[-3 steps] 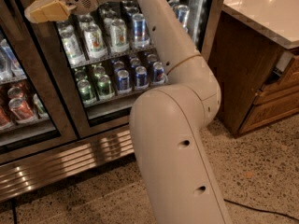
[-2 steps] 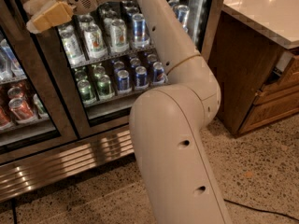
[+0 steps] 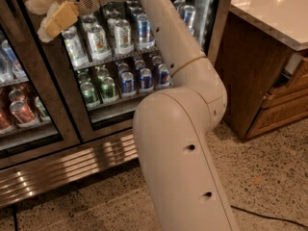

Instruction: Open right fridge door

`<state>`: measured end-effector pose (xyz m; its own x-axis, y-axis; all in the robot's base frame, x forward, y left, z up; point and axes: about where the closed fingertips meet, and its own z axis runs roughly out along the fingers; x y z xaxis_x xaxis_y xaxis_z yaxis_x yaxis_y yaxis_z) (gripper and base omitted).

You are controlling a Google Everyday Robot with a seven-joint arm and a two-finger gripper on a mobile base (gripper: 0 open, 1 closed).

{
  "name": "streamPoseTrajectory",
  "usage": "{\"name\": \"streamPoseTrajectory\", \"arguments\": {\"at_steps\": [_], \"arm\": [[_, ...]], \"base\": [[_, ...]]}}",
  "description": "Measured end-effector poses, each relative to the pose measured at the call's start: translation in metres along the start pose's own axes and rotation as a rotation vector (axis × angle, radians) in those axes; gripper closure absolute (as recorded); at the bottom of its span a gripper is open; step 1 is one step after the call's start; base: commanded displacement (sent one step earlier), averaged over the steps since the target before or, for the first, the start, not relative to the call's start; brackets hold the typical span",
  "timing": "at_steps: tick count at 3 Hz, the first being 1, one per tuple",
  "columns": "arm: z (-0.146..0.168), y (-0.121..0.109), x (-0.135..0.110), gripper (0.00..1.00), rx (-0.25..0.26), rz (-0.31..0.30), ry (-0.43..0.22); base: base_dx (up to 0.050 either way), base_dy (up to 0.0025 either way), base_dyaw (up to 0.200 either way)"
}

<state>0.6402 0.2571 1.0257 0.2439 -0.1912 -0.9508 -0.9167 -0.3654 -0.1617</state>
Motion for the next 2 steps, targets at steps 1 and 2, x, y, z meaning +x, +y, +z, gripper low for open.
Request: {"name": "streamPoseTrajectory", "arguments": {"at_steps": [1, 2], "arm": [[0.0074, 0.0081, -0.0034, 0.0, 0.0, 0.0, 0.0], [0.0074, 0.0081, -0.0034, 0.0, 0.0, 0.0, 0.0]], "base": [[0.0, 0.0, 0.0], [0.0, 0.0, 0.0]]}}
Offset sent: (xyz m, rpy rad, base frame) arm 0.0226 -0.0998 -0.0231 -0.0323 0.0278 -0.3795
